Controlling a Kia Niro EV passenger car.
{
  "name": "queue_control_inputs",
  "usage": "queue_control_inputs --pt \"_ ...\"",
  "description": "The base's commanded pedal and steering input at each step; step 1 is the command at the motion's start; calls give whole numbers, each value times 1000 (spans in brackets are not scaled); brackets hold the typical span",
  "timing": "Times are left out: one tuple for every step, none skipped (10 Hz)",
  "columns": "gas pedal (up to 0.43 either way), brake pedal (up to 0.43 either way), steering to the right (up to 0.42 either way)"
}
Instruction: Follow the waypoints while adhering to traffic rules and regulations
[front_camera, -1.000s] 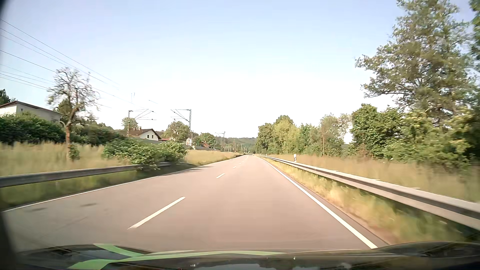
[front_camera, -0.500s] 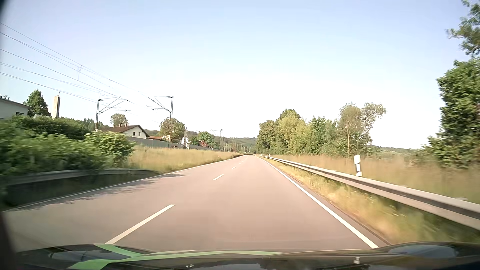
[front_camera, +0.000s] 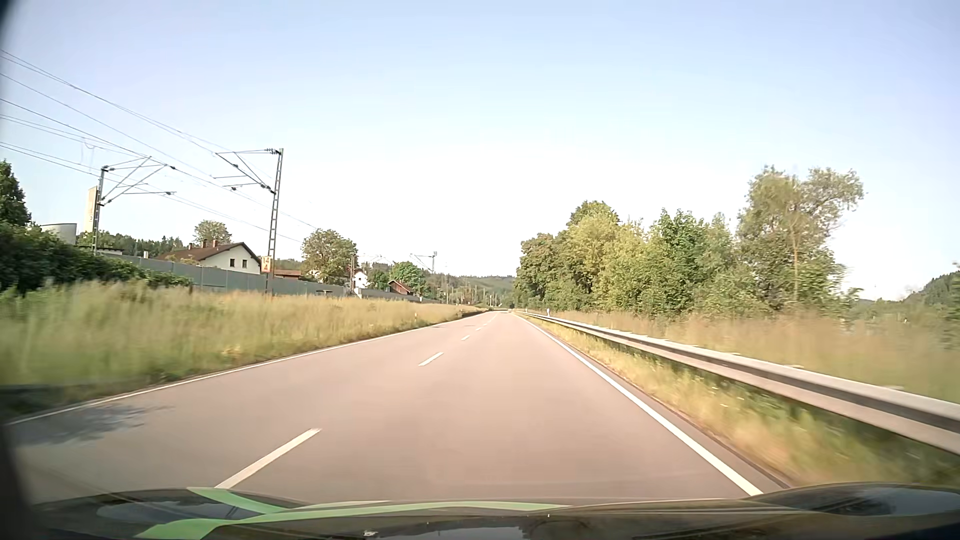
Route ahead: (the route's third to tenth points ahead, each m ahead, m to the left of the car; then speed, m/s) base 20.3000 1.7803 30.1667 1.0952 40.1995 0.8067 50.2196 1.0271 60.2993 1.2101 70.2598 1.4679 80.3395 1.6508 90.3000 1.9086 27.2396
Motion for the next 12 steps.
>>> queue_control_inputs --pt "209 0 -2" --pt "197 0 -3" --pt "169 0 -2" --pt "169 0 -2" --pt "169 0 -2" --pt "169 0 -2" --pt "169 0 -2" --pt "169 0 -2" --pt "169 0 -2" --pt "169 0 -2" --pt "169 0 -2" --pt "169 0 -2"
